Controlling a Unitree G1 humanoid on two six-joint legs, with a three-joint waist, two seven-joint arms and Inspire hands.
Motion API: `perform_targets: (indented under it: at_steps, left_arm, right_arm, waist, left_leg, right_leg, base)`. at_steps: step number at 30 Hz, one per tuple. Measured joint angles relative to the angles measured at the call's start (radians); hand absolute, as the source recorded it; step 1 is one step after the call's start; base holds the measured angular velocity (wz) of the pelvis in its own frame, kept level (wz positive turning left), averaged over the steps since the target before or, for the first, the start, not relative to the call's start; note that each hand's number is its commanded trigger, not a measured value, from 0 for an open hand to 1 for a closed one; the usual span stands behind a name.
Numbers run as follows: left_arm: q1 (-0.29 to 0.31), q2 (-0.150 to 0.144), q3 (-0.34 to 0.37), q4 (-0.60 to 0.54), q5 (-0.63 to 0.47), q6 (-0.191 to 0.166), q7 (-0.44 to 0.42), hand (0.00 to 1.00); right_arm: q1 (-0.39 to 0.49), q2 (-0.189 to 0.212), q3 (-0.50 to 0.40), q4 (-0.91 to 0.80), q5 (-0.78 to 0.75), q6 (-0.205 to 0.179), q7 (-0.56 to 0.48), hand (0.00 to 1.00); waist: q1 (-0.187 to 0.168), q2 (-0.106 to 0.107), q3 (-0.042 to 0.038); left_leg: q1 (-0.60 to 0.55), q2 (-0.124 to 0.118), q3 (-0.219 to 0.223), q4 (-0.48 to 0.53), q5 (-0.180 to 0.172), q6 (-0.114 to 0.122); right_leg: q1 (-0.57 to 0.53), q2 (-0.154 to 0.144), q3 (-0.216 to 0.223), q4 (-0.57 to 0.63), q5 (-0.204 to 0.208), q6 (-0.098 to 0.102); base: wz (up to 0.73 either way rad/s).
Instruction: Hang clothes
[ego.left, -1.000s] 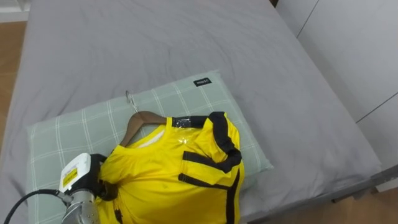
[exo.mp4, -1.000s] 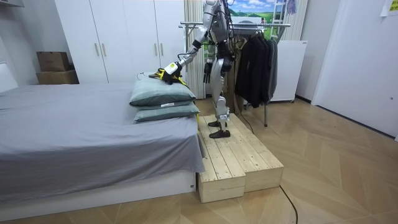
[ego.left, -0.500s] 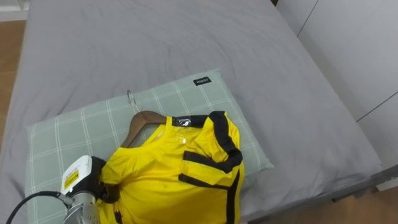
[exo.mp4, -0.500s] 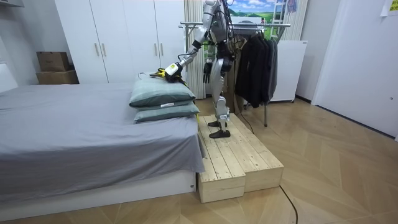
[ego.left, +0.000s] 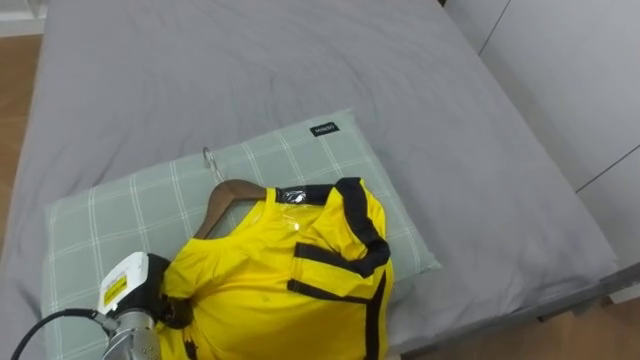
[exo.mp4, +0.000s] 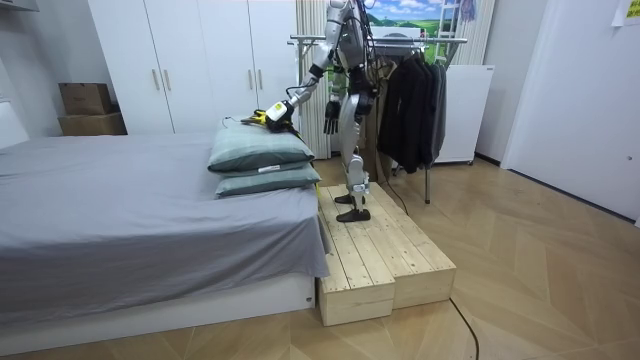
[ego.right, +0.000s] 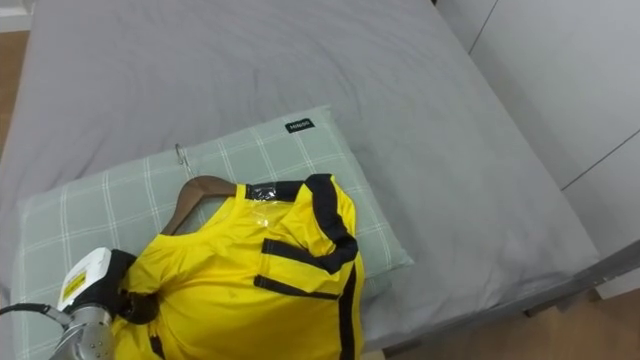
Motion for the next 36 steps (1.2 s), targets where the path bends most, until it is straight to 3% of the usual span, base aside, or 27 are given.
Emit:
perform_targets:
  at_steps: [8,13,16,27,33,36]
  left_arm:
    - [0.033,-0.008,-0.001,-0.001,0.007,0.001,0.000,1.00]
    - [0.077,-0.030,-0.002,-0.001,0.018,0.002,0.000,1.00]
    - [0.102,-0.030,-0.023,-0.001,0.016,0.002,0.000,1.00]
    - [0.134,-0.037,-0.027,-0.016,0.015,0.001,0.021,1.00]
    - [0.188,-0.046,-0.026,-0.098,0.016,-0.003,0.059,1.00]
    - [0.205,-0.046,-0.015,-0.123,0.016,-0.024,0.073,1.00]
  right_arm:
    - [0.004,-0.001,-0.003,0.005,-0.001,-0.002,0.000,0.00]
    - [0.037,-0.004,-0.003,0.003,-0.001,-0.007,0.002,0.00]
    - [0.050,-0.005,-0.003,0.004,0.000,-0.008,0.001,0.00]
    - [0.089,-0.007,-0.064,0.004,0.009,-0.009,-0.022,0.00]
    - [0.124,-0.009,-0.090,0.002,0.025,-0.016,-0.030,0.00]
    - [0.142,-0.009,-0.111,0.001,0.027,-0.033,-0.029,0.00]
  waist:
    - [0.002,0.016,-0.0065]
    - [0.016,0.039,-0.0219]
    - [0.017,0.047,-0.0267]
    - [0.016,0.049,-0.0277]
    - [0.016,0.058,-0.0347]
    - [0.017,0.058,-0.0379]
  left_leg:
    - [0.053,-0.001,0.009,-0.017,0.000,0.000]
    - [0.089,-0.001,0.009,-0.037,0.003,-0.004]
    - [0.107,-0.002,0.009,-0.052,0.010,-0.006]
    - [0.136,-0.013,-0.001,-0.054,0.015,-0.008]
    - [0.175,-0.012,-0.004,-0.075,0.015,-0.008]
    - [0.194,-0.013,-0.004,-0.083,0.015,-0.008]
  right_leg:
    - [0.046,0.001,0.009,-0.012,0.000,0.000]
    - [0.078,0.002,0.005,-0.018,0.000,0.000]
    - [0.088,0.001,0.001,-0.019,0.000,0.000]
    - [0.136,0.001,0.000,-0.053,-0.001,-0.001]
    - [0.165,0.000,0.001,-0.055,-0.002,0.000]
    - [0.185,-0.001,0.002,-0.066,-0.003,0.002]
  base:
    - [-0.02]
    - [0.00]
    - [0.00]
    - [0.02]
    - [-0.01]
    - [0.00]
